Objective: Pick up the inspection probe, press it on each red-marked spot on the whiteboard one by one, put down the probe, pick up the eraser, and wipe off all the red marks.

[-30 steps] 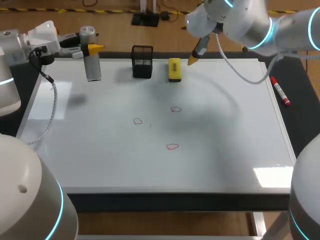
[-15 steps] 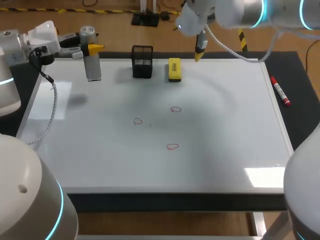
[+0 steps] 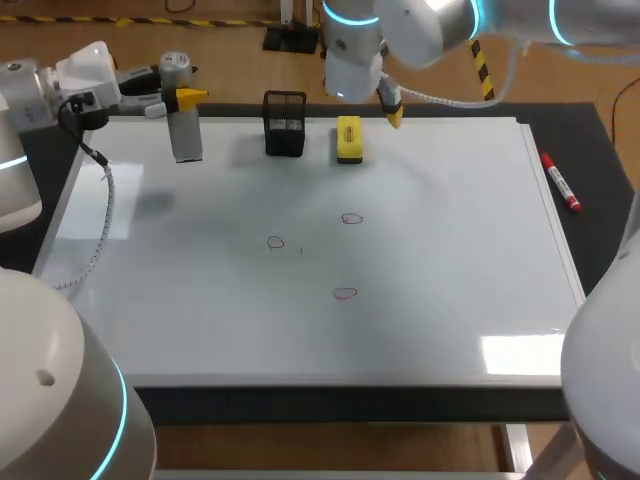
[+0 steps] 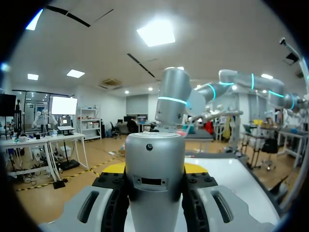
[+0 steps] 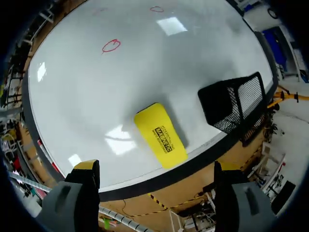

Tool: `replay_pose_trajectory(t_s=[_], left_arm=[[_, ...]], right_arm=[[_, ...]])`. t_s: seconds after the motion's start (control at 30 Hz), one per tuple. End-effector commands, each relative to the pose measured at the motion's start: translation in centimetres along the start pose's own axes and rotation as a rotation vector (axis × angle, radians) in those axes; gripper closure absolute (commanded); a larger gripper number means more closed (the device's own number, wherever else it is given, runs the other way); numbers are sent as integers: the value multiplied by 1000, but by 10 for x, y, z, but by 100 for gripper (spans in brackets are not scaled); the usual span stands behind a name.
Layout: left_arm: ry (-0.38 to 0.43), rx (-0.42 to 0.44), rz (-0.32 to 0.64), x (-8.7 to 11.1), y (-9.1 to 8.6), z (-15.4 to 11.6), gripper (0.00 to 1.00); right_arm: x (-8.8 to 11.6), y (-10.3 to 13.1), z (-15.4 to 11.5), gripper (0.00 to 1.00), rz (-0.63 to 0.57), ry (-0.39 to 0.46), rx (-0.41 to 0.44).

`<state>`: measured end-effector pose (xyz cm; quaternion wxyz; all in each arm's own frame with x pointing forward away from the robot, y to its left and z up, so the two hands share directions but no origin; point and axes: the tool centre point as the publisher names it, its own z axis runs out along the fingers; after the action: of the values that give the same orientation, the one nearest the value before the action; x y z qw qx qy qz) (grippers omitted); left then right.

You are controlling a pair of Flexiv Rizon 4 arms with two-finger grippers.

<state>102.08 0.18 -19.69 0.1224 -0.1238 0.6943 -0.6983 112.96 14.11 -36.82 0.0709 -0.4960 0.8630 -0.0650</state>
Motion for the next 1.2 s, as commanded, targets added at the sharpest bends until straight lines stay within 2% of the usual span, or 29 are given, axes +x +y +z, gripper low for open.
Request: replay_pose_trajectory(t_s=[0.03,0.23,0.5,0.8,1.2], left_arm=[[-3,0,1,0,-1,0,100],[-3,0,1,0,-1,0,100],[-3,0,1,0,-1,0,100],[-3,0,1,0,-1,0,100],[-3,0,1,0,-1,0,100]], right_arm=[[1,2,2,0,-156,207,-7],[14,2,14,0,-212,131,-65],[19,8,26,0,-276,7,-92],[14,16,38,0,-374,-14,-91],[8,19,47,0,-403,23,-92]])
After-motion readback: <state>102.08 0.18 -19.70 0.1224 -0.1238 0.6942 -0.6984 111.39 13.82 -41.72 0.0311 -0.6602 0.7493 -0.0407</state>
